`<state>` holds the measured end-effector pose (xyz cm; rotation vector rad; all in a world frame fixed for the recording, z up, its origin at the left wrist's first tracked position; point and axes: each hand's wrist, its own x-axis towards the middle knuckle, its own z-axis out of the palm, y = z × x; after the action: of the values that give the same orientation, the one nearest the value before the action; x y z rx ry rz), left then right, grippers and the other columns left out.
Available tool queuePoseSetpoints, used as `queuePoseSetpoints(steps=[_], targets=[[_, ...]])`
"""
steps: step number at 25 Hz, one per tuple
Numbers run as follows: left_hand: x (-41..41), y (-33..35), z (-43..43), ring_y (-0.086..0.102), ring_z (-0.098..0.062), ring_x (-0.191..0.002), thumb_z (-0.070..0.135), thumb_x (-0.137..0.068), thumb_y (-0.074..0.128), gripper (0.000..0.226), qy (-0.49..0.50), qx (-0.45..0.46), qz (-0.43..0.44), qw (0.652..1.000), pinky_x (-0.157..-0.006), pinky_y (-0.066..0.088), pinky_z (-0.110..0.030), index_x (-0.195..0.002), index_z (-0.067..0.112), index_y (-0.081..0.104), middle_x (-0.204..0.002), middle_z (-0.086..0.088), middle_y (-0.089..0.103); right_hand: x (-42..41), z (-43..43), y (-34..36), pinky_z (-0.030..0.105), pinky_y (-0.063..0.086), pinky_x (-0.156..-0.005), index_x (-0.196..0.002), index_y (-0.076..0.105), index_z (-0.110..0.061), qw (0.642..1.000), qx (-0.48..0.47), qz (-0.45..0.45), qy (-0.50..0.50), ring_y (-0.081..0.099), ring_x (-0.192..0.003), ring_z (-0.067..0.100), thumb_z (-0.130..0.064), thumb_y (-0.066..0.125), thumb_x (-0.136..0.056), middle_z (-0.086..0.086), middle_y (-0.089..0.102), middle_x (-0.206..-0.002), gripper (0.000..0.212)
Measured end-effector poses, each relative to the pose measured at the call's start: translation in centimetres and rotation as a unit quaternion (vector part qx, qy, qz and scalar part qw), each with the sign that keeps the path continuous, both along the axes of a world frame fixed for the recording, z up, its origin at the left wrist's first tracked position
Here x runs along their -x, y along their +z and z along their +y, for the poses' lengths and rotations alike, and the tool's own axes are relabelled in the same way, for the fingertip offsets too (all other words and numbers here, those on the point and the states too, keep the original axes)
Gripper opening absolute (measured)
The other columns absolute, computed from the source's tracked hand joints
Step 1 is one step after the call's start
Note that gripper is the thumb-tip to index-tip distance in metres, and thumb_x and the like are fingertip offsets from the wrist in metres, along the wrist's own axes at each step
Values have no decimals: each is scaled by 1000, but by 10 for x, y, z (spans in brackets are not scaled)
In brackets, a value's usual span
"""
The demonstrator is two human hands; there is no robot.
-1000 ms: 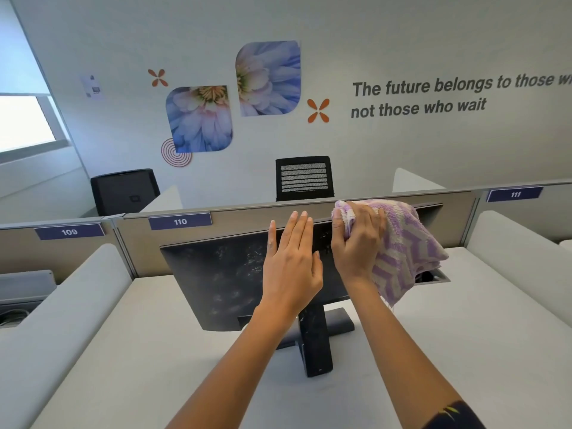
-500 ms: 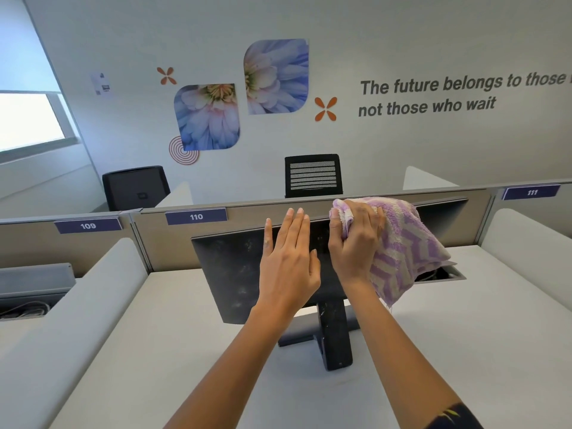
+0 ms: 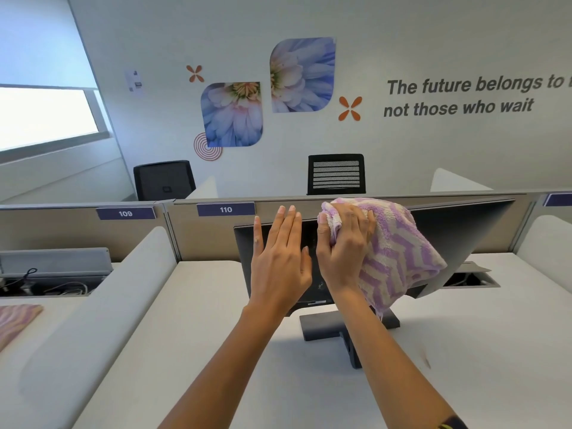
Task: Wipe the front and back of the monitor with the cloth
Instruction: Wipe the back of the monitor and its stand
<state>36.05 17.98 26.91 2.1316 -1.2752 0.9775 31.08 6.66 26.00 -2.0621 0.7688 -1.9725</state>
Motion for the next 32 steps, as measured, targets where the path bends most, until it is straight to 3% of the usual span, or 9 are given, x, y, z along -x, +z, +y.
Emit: queuePoseSetpoints(steps=[11,17,21,32], targets=[[-28,-12,40,15,-21,-149,28,-94,43,59,43,42,27,998,-121,3,-51,-148,7,36,-158,-8,29,-27,49,-6,47,24,-119,-121,63,-12,998,28,9,54,53,-122,26,-42,46,-98,9,65,-122,41],[-34,-25,61,8,-20,-150,28,-99,36,58,58,31,31,997,-119,11,-57,-151,7,28,-161,-7,19,-40,71,-10,45,22,-120,-122,63,-13,996,44,24,77,51,-124,25,-41,49,-96,8,64,-124,41],[-39,-27,69,8,-21,-150,39,-102,27,59,53,22,35,998,-120,8,-55,-152,8,27,-161,-7,19,-45,83,-12,48,21,-120,-126,62,-14,992,55,61,93,48,-128,26,-43,51,-95,7,62,-129,45],[-48,-31,84,5,-16,-151,22,-95,25,60,35,50,83,995,-121,10,-53,-153,9,24,-161,-5,18,-52,89,-3,51,24,-117,-123,64,-15,988,87,101,77,49,-127,26,-41,51,-93,4,63,-128,42]])
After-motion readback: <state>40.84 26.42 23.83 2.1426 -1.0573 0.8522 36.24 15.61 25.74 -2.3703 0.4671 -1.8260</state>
